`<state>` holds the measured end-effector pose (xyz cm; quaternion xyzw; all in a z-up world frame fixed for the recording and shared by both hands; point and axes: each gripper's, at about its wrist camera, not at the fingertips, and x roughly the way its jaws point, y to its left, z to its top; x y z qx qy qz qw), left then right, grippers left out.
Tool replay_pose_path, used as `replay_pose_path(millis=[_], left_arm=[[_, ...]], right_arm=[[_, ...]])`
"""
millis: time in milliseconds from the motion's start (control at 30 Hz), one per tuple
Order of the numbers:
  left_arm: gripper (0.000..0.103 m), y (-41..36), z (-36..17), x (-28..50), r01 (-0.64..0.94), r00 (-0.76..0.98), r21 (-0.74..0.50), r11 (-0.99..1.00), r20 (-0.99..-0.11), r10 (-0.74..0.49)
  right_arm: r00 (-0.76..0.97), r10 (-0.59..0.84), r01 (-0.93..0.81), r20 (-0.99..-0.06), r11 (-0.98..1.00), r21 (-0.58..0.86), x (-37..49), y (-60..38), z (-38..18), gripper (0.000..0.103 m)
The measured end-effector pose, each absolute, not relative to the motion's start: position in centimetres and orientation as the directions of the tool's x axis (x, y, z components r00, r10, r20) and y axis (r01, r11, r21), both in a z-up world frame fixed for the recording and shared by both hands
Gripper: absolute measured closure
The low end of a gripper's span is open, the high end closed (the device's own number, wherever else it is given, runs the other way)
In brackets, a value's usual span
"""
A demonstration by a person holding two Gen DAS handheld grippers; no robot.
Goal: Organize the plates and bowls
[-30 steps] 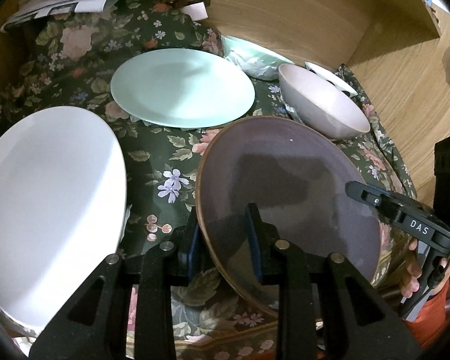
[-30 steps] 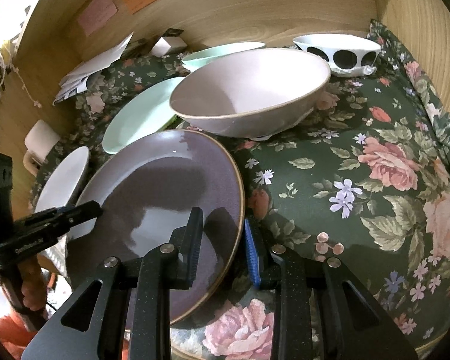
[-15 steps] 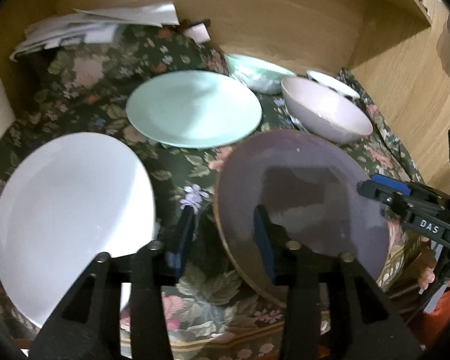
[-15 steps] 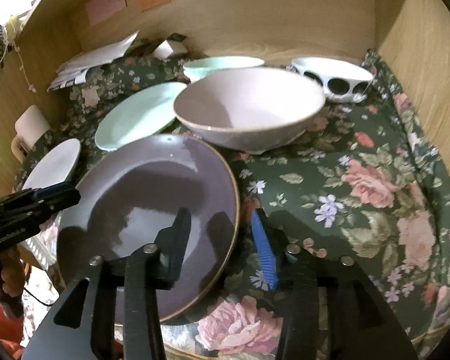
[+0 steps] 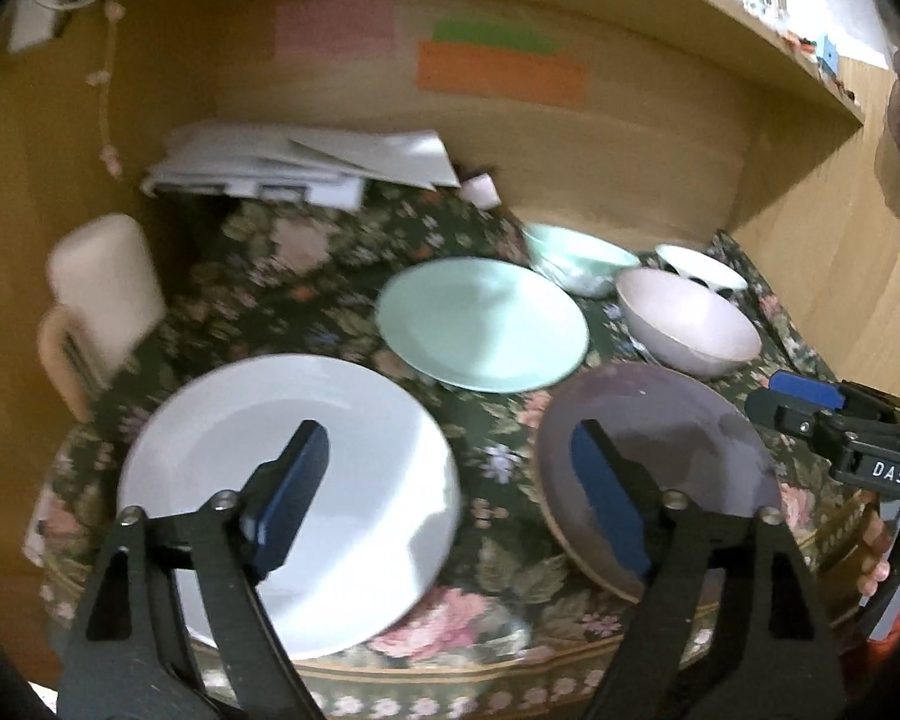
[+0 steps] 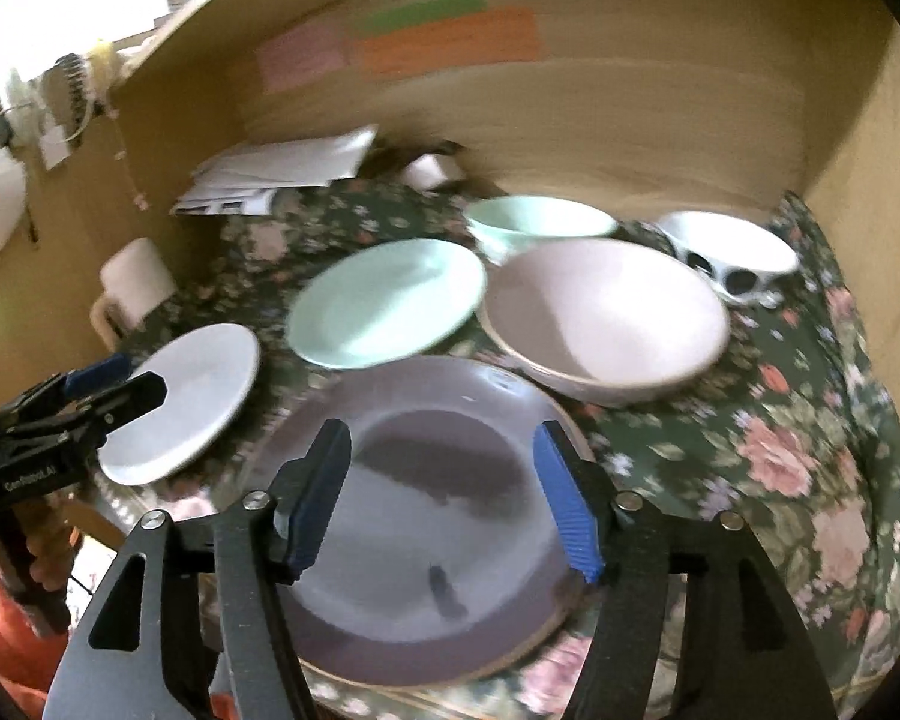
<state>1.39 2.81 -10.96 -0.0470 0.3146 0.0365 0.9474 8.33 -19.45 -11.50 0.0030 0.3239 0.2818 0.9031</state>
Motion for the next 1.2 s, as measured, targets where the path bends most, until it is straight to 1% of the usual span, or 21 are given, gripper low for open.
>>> replay_pose_path(millis=[33, 67, 267, 367, 600, 767, 900, 933, 1033, 1100, 1167, 1200], left_arm=[[0.016, 3.1, -10.8, 1.1, -0.107, 0.804, -0.059, 0.993, -0.592, 0.051], [0.015, 3.5, -10.6, 0.8, -0.116, 0.808, -0.054, 0.992, -0.585, 0.062], [0.009, 6.3, -10.3, -0.8, -0.185, 0.811, -0.057, 0.981, -0.573, 0.119], [0.008, 7.8, -10.6, -1.5, -0.225, 0.802, -0.053, 0.973, -0.577, 0.154], [0.008, 11.3, -12.1, -2.4, -0.292, 0.765, -0.059, 0.955, -0.614, 0.196], [0.008, 13.8, -13.9, -2.5, -0.325, 0.726, -0.072, 0.943, -0.657, 0.201], [0.009, 15.4, -15.0, -2.5, -0.333, 0.707, -0.084, 0.939, -0.682, 0.189], [0.009, 15.7, -15.2, -2.5, -0.332, 0.704, -0.088, 0.939, -0.685, 0.185], [0.015, 16.4, -15.8, -2.5, -0.328, 0.697, -0.102, 0.939, -0.697, 0.168], [0.022, 16.8, -16.2, -2.5, -0.323, 0.689, -0.12, 0.939, -0.709, 0.146], [0.027, 17.2, -16.6, -2.4, -0.321, 0.68, -0.133, 0.938, -0.722, 0.13], [0.03, 17.4, -16.7, -2.4, -0.317, 0.677, -0.14, 0.938, -0.726, 0.12]], right_arm=[[0.626, 0.522, -0.52, -0.58, 0.833, 0.189, 8.3, -18.8, -11.4, 0.037], [0.622, 0.53, -0.528, -0.576, 0.827, 0.192, 8.3, -18.4, -11.4, 0.036], [0.574, 0.59, -0.6, -0.568, 0.775, 0.199, 8.1, -14.4, -11.2, 0.033], [0.548, 0.609, -0.627, -0.574, 0.753, 0.2, 8.1, -12.6, -11.3, 0.032], [0.491, 0.623, -0.668, -0.609, 0.718, 0.196, 8.6, -8.6, -12.2, 0.031], [0.444, 0.623, -0.679, -0.644, 0.703, 0.211, 9.1, -6.0, -13.2, 0.031], [0.429, 0.607, -0.688, -0.669, 0.7, 0.194, 9.4, -4.2, -13.9, 0.031], [0.424, 0.603, -0.691, -0.676, 0.698, 0.189, 9.5, -3.7, -14.1, 0.031], [0.411, 0.592, -0.694, -0.693, 0.696, 0.183, 9.9, -2.7, -14.5, 0.031], [0.402, 0.583, -0.692, -0.706, 0.698, 0.183, 10.3, -2.1, -14.8, 0.032], [0.395, 0.574, -0.691, -0.717, 0.7, 0.18, 10.8, -1.7, -15.1, 0.036], [0.392, 0.571, -0.69, -0.721, 0.701, 0.18, 10.9, -1.5, -15.2, 0.041]])
